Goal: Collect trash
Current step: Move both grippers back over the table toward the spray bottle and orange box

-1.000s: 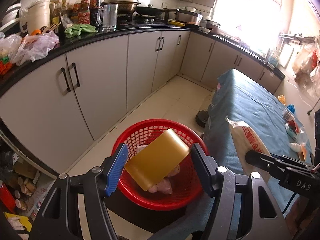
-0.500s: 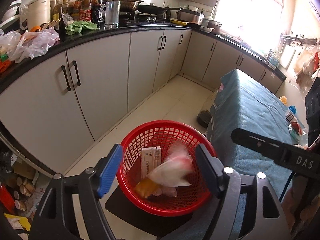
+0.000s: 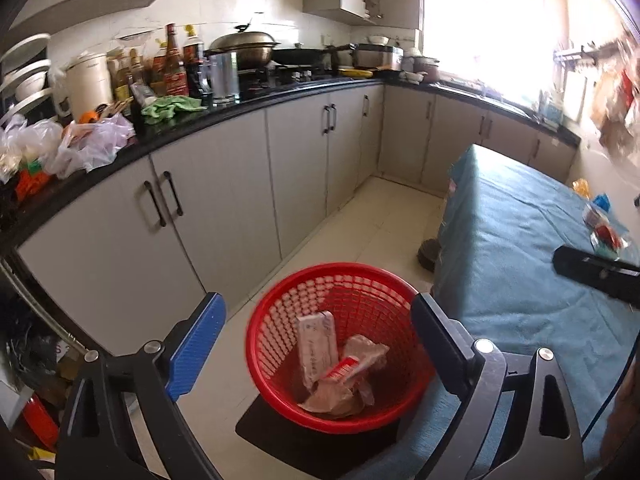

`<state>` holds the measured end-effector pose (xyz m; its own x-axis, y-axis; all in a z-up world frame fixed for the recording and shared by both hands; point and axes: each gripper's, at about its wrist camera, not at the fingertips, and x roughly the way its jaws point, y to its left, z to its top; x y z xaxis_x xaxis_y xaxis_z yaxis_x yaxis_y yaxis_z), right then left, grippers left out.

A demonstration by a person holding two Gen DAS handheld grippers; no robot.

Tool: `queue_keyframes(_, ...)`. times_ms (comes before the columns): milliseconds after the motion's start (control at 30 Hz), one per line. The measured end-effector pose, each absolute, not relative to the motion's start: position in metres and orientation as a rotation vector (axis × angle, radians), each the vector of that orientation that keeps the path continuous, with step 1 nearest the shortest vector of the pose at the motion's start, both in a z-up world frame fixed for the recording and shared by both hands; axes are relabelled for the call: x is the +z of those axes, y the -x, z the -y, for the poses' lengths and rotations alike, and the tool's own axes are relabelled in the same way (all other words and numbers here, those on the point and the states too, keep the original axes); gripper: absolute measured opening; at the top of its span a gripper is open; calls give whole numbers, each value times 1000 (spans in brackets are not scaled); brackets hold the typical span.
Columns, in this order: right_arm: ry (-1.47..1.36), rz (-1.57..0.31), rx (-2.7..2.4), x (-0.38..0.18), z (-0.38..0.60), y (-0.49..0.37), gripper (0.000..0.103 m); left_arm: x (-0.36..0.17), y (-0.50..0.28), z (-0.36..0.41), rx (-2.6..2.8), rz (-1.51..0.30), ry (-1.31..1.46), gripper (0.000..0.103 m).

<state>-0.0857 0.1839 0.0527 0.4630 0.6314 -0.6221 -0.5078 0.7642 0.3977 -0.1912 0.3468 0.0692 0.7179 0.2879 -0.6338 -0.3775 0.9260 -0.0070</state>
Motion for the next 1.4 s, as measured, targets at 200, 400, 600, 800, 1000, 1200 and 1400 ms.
queue_keyframes(200,-154,-795,601,58,-124,96,93,72,186,-317,303,-736,148,93)
queue_keyframes(400,-141,-794,477,55,-38,110,93,81,182,-274,154,-747,156,93)
queue_keyframes(600,-206,-803,274,46,77,121,93,90,156,-192,-36,-752,59,93)
queue_keyframes(800,-293,-825,143,35,165,114,93,99,119,-102,-243,-712,-81,93)
queue_keyframes(1000,-444,-854,168,20,203,88,93,83,57,-21,-425,-761,-196,93)
queue_keyframes(1200,-555,-910,168,12,194,35,93,57,0,30,-488,-825,-287,88)
queue_keyframes(1400,-518,-975,92,11,178,-11,92,40,-31,51,-575,-870,-323,87)
